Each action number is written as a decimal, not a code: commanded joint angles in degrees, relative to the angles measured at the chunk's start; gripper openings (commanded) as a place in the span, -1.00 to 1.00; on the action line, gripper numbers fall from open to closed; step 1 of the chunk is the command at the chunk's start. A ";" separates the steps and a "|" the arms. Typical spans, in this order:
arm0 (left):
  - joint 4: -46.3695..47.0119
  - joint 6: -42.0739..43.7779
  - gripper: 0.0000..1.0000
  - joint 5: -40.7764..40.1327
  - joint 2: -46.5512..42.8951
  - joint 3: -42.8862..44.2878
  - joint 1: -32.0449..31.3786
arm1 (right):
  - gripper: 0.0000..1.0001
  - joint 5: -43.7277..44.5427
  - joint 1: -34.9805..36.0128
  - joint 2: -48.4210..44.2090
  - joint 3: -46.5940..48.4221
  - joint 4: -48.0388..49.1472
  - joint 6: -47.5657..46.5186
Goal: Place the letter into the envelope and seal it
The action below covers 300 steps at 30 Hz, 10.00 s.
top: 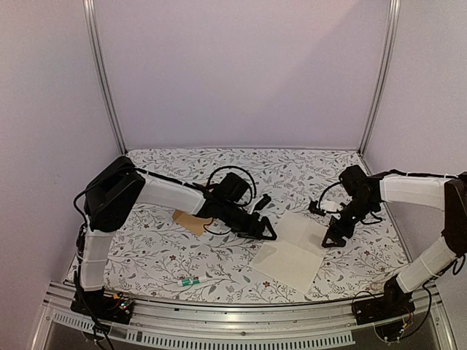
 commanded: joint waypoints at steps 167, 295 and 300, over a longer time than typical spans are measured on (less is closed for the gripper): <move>-9.42 23.61 -1.00 -1.54 -28.03 10.06 0.21 | -0.21 -25.50 0.76 -6.13 40.76 -15.79 -0.08; -26.68 32.32 -1.00 17.84 -4.38 11.71 12.59 | -1.00 -15.52 -4.36 -6.75 33.60 -23.26 -5.52; -27.23 32.68 -1.00 18.44 -1.28 12.71 6.66 | -1.00 -15.50 -4.25 -8.33 32.28 -23.52 -5.81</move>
